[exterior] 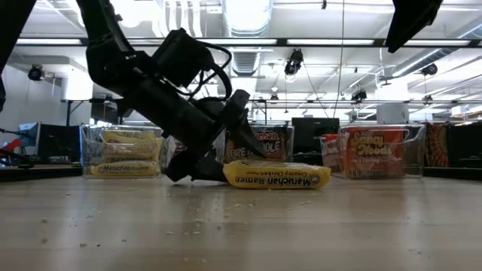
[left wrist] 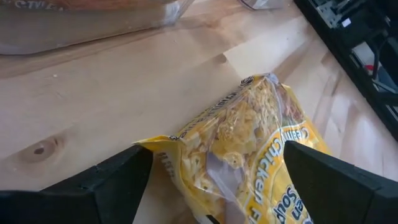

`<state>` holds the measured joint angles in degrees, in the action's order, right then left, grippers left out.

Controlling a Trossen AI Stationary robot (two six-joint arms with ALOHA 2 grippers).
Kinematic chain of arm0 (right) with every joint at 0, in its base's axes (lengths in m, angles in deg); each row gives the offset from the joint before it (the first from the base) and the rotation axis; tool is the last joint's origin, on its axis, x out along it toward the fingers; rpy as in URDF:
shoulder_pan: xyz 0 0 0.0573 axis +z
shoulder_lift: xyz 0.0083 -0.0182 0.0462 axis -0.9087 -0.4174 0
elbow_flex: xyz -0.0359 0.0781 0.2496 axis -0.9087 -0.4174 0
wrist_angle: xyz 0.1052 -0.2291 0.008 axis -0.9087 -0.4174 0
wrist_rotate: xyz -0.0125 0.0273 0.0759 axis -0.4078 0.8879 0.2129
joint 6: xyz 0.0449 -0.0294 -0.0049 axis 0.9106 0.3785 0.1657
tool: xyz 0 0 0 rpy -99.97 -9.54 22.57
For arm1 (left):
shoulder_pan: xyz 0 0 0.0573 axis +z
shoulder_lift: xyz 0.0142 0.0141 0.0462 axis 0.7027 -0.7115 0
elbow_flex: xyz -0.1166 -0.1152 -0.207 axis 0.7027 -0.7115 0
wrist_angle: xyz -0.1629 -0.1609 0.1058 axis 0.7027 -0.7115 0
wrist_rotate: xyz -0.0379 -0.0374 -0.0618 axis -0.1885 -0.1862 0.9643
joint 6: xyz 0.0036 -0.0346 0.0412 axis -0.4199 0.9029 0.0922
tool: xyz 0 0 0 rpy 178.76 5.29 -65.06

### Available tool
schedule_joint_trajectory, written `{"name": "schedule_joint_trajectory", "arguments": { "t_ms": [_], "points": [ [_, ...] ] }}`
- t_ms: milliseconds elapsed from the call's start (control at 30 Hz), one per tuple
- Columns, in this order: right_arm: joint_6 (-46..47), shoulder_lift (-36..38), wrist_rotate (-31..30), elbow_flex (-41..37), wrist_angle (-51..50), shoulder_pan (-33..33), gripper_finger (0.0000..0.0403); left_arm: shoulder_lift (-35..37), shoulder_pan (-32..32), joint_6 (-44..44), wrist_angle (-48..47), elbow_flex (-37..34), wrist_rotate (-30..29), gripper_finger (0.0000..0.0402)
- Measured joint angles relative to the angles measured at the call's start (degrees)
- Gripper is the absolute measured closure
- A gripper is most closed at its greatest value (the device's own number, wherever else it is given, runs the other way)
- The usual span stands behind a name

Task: Sort Maruchan noodles
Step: Put the yellow noodle pack into the left transparent bin

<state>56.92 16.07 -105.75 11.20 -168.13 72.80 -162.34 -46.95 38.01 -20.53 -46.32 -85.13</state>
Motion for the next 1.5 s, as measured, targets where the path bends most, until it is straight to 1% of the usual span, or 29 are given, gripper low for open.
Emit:
{"name": "schedule_joint_trajectory", "arguments": {
  "t_ms": [133,333,433,800,967,1133,1500],
  "points": [
    [-0.02,0.0,0.0,0.0,0.0,0.02,0.0172,-0.02,0.0,0.04,-0.48,0.02,0.79,0.0074],
    [-0.02,0.0,0.0,0.0,0.0,0.01,0.0172,-0.13,0.11,-0.76,0.09,0.03,4.75,0.0127],
    [-0.01,0.0,0.0,0.0,0.0,0.01,0.0172,-0.15,0.1,-1.2,0.07,0.02,5.8,0.0156],
    [0.0,0.0,0.0,0.0,0.0,0.02,0.0172,-0.17,-0.07,-1.7,0.77,0.0,7.08,0.0247],
    [-0.02,0.0,0.0,0.0,0.0,0.0,0.0172,-0.2,-0.13,-2.76,2.66,-0.12,7.11,0.0283],
    [-0.01,0.0,0.0,0.0,0.0,0.0,0.0172,-0.24,-0.15,-3.28,4.08,-0.15,7.47,0.0315],
    [0.0,0.0,0.0,0.0,0.0,0.02,0.0172,-0.24,-0.13,-4.83,5.44,-0.13,7.21,0.0368]
  ]
}}
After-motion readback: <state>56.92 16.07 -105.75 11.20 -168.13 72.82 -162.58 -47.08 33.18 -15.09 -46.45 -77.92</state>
